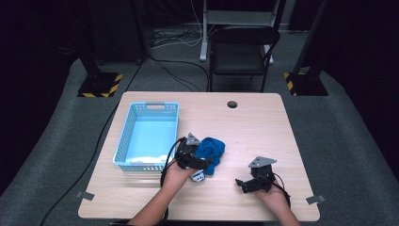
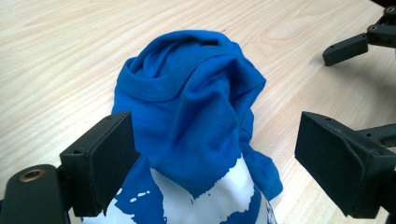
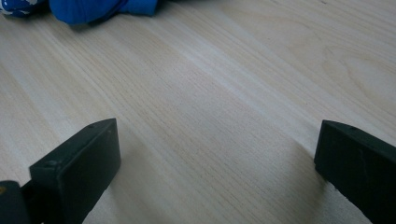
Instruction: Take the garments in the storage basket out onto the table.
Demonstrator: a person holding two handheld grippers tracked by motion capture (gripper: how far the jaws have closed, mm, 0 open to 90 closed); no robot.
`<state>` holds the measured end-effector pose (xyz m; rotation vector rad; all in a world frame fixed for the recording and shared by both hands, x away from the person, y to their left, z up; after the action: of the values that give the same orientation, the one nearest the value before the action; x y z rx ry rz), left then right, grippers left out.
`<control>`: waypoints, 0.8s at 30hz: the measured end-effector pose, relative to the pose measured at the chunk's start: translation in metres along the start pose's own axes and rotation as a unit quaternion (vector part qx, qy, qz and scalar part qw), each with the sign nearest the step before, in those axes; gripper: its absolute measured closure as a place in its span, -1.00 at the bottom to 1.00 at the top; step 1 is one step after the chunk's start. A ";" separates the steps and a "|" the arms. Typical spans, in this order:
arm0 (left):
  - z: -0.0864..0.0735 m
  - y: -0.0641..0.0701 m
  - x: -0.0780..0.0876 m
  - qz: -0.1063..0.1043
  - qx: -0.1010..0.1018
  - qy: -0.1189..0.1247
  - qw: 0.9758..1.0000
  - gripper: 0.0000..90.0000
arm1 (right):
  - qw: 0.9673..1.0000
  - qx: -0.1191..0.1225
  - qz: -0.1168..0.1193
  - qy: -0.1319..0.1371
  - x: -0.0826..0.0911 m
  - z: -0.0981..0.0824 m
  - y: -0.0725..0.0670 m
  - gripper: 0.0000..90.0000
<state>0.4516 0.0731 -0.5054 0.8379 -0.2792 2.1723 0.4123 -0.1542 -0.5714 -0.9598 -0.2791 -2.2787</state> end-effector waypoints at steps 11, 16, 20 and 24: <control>0.001 -0.004 0.018 0.001 -0.002 0.014 1.000 -0.75 | 1.000 -0.001 0.001 0.001 0.000 0.000 0.000 -1.00; 0.001 -0.005 0.024 0.002 -0.001 0.021 1.000 -0.76 | 1.000 0.000 0.001 0.000 0.000 0.000 0.000 -1.00; 0.001 -0.006 0.028 0.005 -0.001 0.024 1.000 -0.76 | 1.000 0.000 0.001 0.000 0.000 0.000 0.000 -1.00; -0.001 -0.008 0.033 0.009 0.000 0.027 1.000 -0.76 | 1.000 0.002 0.001 0.000 0.000 0.000 0.000 -1.00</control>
<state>0.4417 0.0984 -0.4855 0.7791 -0.2608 2.2082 0.4119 -0.1545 -0.5714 -0.9583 -0.2823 -2.2764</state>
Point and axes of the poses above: each handheld gripper's, and its own axes: x roughly backward along the jaws, z roughly out of its top, y roughly to its right, the point moved 6 cm from there along -x, roughly forward along the jaws, and after that the axes turned 4 degrees about -x, right-handed, at the moved point
